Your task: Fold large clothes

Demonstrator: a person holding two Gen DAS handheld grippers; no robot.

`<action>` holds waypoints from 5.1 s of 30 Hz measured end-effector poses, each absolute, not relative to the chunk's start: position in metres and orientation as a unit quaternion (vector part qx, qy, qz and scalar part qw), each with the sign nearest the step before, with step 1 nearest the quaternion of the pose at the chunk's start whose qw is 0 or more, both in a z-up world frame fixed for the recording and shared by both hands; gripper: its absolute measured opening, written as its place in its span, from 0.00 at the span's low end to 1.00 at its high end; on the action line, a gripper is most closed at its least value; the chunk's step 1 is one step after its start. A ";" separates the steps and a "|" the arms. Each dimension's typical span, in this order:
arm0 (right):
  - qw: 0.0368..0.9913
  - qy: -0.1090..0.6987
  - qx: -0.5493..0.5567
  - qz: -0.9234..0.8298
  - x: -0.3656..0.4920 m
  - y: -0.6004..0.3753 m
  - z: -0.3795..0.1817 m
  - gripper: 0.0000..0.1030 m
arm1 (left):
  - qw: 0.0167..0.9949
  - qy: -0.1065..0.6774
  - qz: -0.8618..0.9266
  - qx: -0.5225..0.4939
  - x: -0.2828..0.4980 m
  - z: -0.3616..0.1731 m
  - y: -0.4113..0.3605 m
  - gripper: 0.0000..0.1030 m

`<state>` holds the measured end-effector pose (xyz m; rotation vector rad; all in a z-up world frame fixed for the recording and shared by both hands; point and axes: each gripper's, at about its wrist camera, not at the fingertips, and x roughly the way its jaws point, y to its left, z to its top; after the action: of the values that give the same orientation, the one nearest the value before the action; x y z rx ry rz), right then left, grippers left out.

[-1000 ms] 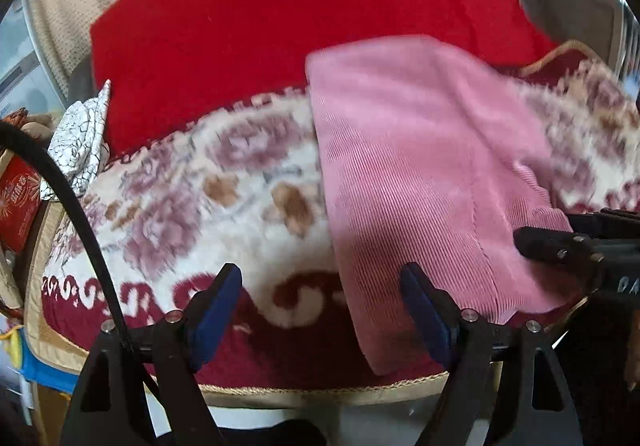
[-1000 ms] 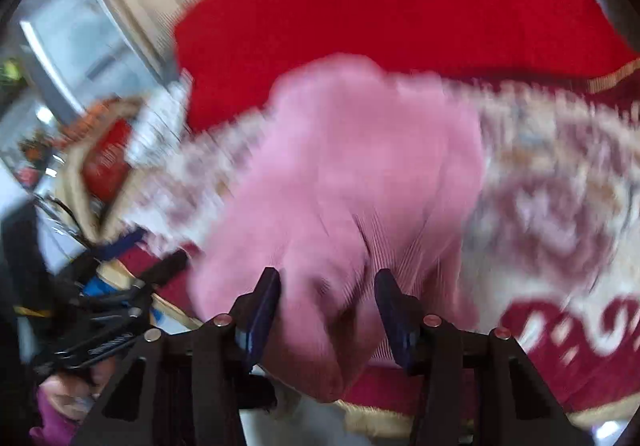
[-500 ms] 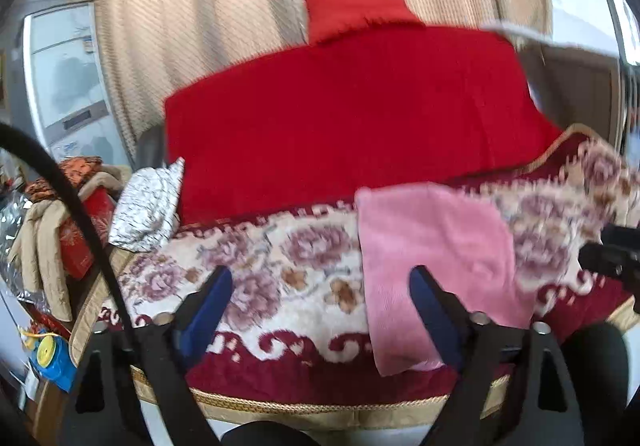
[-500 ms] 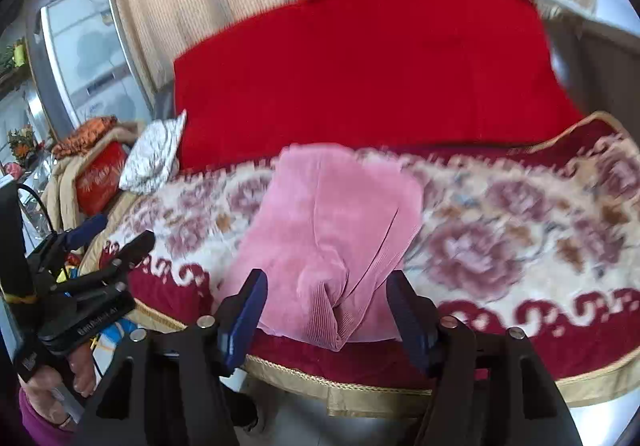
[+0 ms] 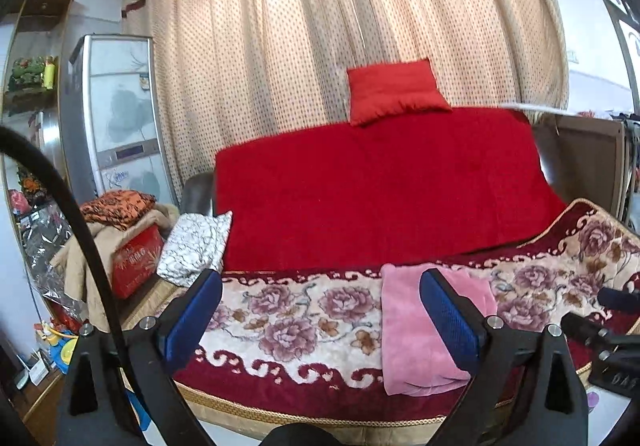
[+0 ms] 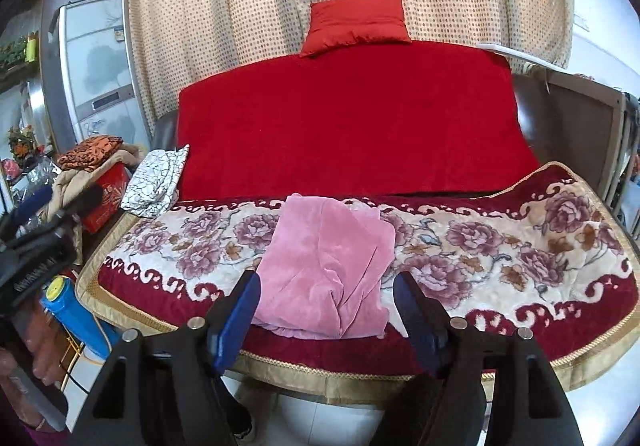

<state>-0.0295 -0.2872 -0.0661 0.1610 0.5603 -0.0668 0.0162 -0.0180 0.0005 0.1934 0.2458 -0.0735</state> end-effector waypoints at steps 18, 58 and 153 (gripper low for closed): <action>0.969 0.232 0.076 -0.023 -0.076 -0.261 -0.032 0.71 | 0.995 0.065 -0.003 0.081 -0.040 0.040 0.008 0.96; 0.985 0.163 0.049 -0.042 -0.119 -0.238 0.004 0.74 | 0.997 0.022 -0.002 0.074 -0.082 0.066 0.017 0.97; 0.968 0.192 -0.060 -0.152 -0.076 -0.232 -0.024 0.74 | 0.979 0.176 -0.061 0.089 0.003 -0.016 -0.008 0.97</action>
<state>-0.0755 -0.2325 -0.0245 -0.1206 0.3885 -0.3071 0.0027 -0.0077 -0.0155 0.1794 0.3537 -0.1224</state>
